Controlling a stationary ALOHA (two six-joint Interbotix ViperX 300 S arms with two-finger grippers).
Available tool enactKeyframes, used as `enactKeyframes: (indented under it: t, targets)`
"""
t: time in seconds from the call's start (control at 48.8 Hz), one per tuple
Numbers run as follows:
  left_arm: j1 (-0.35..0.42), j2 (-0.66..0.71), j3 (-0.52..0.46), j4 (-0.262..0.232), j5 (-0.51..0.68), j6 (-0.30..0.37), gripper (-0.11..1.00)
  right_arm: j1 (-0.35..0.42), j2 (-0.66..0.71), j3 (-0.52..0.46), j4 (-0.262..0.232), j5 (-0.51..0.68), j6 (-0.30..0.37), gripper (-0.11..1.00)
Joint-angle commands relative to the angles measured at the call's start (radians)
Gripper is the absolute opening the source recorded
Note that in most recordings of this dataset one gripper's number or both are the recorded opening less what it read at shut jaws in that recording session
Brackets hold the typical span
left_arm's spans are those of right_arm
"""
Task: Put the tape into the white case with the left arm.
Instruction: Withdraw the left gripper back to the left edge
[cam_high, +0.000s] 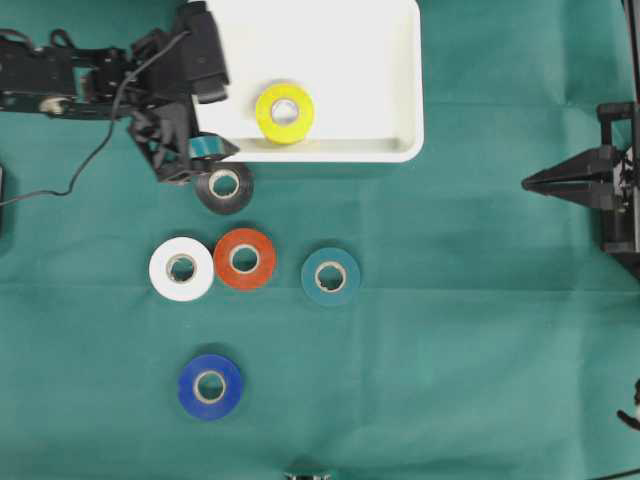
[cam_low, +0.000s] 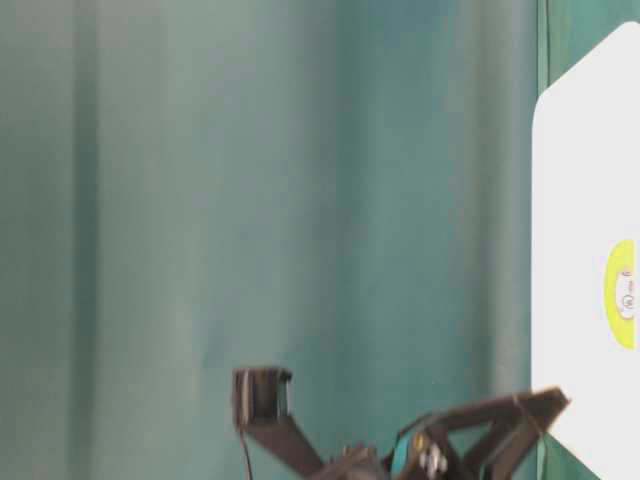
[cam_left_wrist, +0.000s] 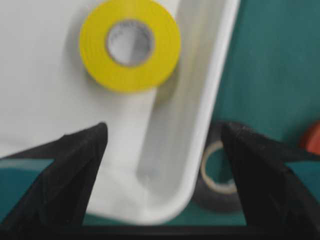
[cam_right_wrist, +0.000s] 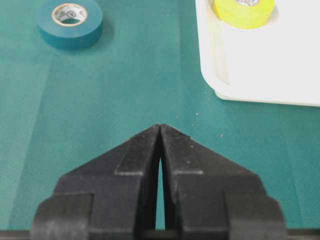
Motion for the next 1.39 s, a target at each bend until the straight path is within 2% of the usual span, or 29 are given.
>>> enactKeyframes:
  t: [0.0, 0.862, 1.067, 1.374]
  targets:
    - [-0.014, -0.057, 0.026, 0.002, -0.008, 0.0, 0.9, -0.002, 0.006, -0.011, -0.002, -0.009, 0.002, -0.1]
    - [-0.087, -0.469, 0.387, 0.0, -0.02, -0.005, 0.9, -0.002, 0.006, -0.011, -0.002, -0.009, 0.002, -0.1]
    - [-0.13, -0.483, 0.402, 0.002, -0.052, 0.0, 0.9, -0.002, 0.006, -0.011, -0.002, -0.009, 0.002, -0.1]
    - [-0.259, -0.471, 0.411, 0.0, -0.052, -0.002, 0.9, -0.002, 0.005, -0.011, -0.002, -0.009, 0.002, -0.1]
